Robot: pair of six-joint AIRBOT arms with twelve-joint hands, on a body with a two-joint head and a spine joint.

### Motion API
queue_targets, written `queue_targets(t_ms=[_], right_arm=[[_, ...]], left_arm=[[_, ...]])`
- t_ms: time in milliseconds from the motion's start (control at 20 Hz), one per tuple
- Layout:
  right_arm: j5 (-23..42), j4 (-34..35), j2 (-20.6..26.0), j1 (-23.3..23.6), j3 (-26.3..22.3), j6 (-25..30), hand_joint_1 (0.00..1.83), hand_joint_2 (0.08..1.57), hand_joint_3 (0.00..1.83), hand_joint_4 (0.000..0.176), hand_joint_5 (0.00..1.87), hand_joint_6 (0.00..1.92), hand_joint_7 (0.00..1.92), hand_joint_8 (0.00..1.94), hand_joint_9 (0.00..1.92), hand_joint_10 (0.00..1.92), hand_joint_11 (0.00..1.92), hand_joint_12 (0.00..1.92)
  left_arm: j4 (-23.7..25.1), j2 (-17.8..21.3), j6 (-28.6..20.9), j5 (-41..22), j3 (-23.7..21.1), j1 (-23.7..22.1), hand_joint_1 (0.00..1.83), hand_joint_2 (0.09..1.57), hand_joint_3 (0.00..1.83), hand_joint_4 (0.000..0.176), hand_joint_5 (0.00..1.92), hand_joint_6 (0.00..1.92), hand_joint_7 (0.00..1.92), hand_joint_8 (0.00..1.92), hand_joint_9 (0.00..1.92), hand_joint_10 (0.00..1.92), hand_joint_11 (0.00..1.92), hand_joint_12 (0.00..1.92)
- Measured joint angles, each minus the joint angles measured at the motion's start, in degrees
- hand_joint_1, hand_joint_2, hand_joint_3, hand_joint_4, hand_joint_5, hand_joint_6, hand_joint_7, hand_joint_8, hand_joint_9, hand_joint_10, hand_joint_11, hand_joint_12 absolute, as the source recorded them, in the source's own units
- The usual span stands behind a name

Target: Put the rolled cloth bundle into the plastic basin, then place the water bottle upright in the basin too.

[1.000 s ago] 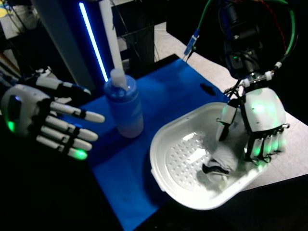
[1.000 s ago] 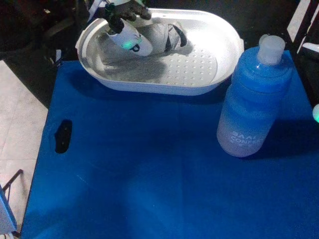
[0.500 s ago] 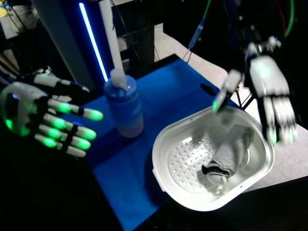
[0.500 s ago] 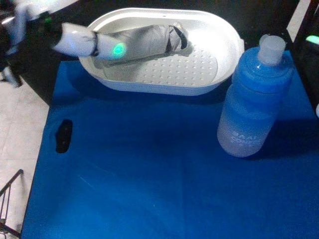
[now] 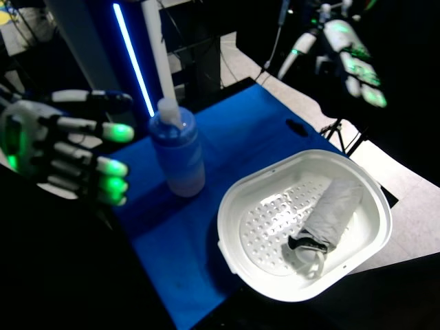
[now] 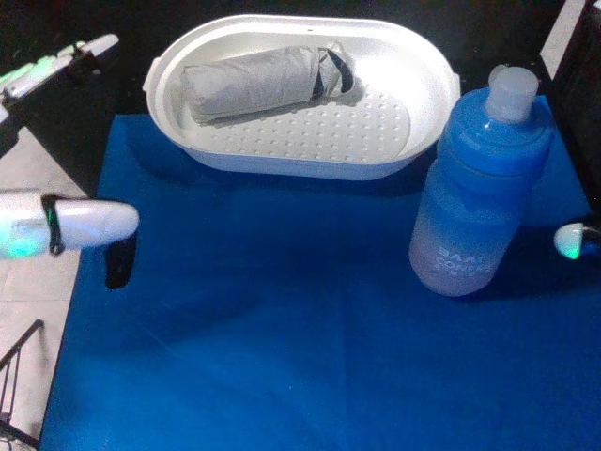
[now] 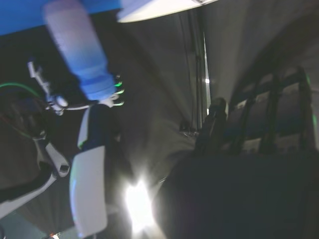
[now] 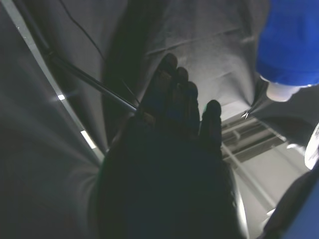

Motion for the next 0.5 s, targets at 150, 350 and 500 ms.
queue_targets(t_ms=[150, 350, 500], right_arm=[[0.2, 0.0, -3.7, 3.0, 1.8, 1.5, 0.85, 0.81, 0.00, 0.176, 0.00, 0.00, 0.01, 0.00, 0.13, 0.00, 0.22, 0.02], [-0.1, 0.4, -7.7, 5.9, 4.8, 3.7, 0.84, 0.83, 0.00, 0.176, 0.00, 0.00, 0.04, 0.01, 0.12, 0.00, 0.24, 0.03], [-2.6, 0.7, -10.1, 9.1, 6.3, 4.2, 0.84, 0.83, 0.00, 0.176, 0.00, 0.00, 0.05, 0.01, 0.11, 0.00, 0.25, 0.03]], left_arm=[[-3.5, 0.0, 0.0, -9.9, -3.8, 6.6, 0.60, 0.88, 0.00, 0.176, 0.00, 0.00, 0.00, 0.00, 0.00, 0.00, 0.00, 0.00], [-7.8, -0.7, -2.6, -16.4, -6.0, 12.8, 0.53, 0.85, 0.00, 0.176, 0.00, 0.00, 0.00, 0.00, 0.00, 0.00, 0.00, 0.00], [-8.9, -1.5, -3.1, -18.4, -6.0, 13.0, 0.53, 0.85, 0.00, 0.176, 0.00, 0.00, 0.00, 0.00, 0.00, 0.00, 0.00, 0.00]])
